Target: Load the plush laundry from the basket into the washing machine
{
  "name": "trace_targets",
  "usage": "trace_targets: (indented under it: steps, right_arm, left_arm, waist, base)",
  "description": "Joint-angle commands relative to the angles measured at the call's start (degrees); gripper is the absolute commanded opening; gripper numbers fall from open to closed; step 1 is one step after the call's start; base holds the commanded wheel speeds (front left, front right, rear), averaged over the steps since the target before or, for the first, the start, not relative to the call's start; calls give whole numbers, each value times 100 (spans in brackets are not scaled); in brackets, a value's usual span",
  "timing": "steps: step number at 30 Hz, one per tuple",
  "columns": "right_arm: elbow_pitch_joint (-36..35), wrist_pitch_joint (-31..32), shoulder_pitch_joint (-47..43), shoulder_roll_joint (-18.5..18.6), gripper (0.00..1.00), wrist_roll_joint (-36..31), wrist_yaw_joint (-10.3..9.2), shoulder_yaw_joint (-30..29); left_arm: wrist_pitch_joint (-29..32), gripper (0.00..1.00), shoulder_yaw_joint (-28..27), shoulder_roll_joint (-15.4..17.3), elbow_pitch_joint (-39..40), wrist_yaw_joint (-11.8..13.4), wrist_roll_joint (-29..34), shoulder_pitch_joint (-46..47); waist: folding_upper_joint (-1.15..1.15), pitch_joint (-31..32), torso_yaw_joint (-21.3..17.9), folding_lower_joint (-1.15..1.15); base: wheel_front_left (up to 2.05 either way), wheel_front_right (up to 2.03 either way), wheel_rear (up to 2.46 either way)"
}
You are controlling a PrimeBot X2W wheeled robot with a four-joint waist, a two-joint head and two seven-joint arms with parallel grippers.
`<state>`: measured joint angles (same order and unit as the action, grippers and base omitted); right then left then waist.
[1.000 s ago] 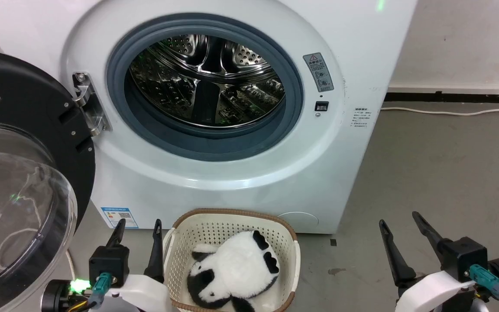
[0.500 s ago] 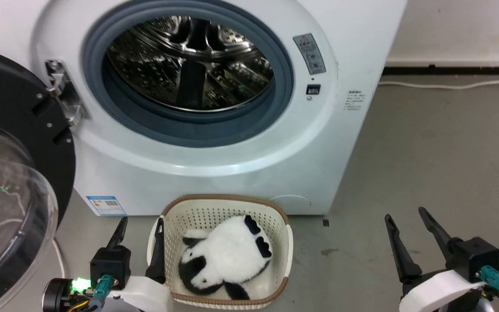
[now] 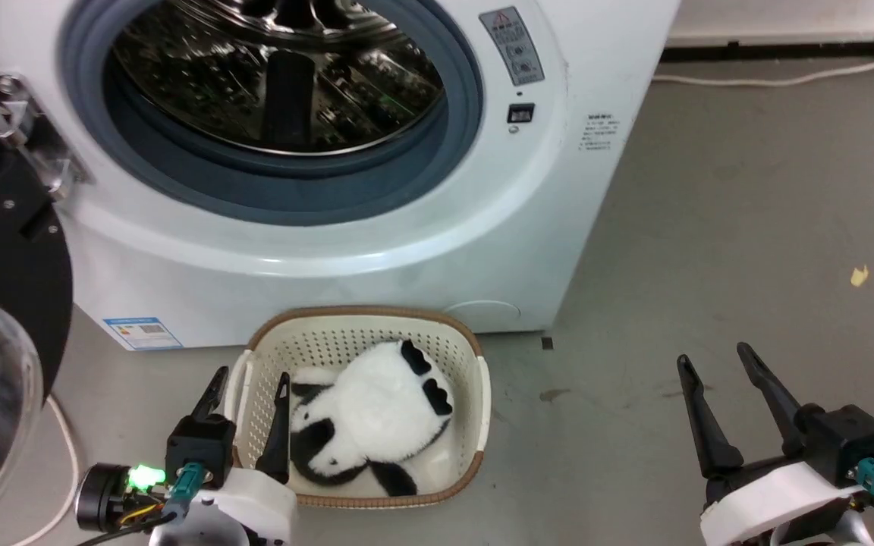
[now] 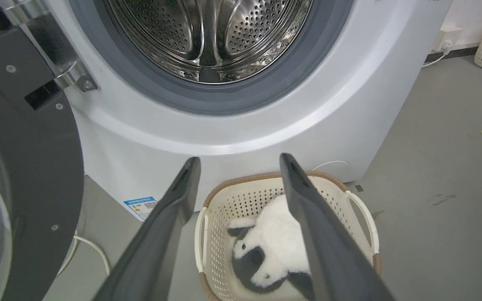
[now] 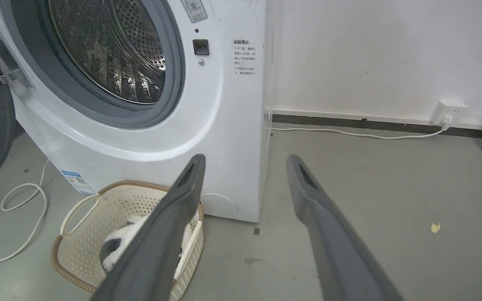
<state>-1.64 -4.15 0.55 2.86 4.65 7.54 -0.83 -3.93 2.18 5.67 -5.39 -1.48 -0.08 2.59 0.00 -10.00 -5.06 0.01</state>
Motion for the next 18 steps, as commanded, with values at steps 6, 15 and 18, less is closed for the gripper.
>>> trace_targets:
  steps: [6,15,18]
  right_arm:
    - [-76,-113,143,1,100,149,-2,81]
    - [-147,-221,234,1,100,184,-2,180]
    - [-189,-257,269,1,100,205,-2,198]
  left_arm:
    - [105,100,177,187,-359,-100,-40,345]
    - [251,100,429,372,-850,-167,-205,751]
    - [330,100,548,448,-1053,-186,-302,921]
  waist:
    - [0,-284,-158,0]
    - [0,-642,-342,0]
    - [0,-777,-402,0]
  base:
    - [0,0,0]
    - [0,0,0]
    - [0,0,0]
